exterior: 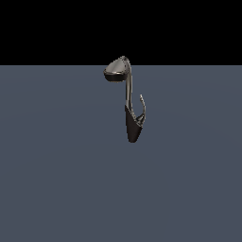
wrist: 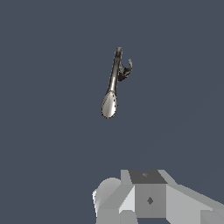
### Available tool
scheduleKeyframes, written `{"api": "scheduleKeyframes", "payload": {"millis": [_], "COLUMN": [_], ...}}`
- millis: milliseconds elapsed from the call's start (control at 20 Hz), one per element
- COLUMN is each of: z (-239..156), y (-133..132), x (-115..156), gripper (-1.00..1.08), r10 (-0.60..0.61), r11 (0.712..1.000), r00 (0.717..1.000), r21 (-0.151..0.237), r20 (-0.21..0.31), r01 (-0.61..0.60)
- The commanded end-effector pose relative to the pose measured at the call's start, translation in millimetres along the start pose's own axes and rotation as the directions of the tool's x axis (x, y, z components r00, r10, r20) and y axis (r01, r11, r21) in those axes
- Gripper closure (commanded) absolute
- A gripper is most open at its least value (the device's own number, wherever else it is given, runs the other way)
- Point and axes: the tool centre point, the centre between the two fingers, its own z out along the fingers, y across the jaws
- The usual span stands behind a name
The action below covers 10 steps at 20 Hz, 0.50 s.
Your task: Turn on the faucet by rotating a designated handle.
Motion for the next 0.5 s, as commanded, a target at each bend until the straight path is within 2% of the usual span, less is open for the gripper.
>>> {"api": "scheduleKeyframes", "payload": {"millis": [0,450], "z": [0.0,8.2], "y": [0.0,-3.6], "x": [0.0,12.7], "gripper": [1.08,1.08], "r10": [0.0,0.056], "r11": [1.0,0.998], "r00": [1.0,0.998], "r21": [0.0,0.021], "r20": [0.0,0.023], "r01": [0.0,-0.057]}}
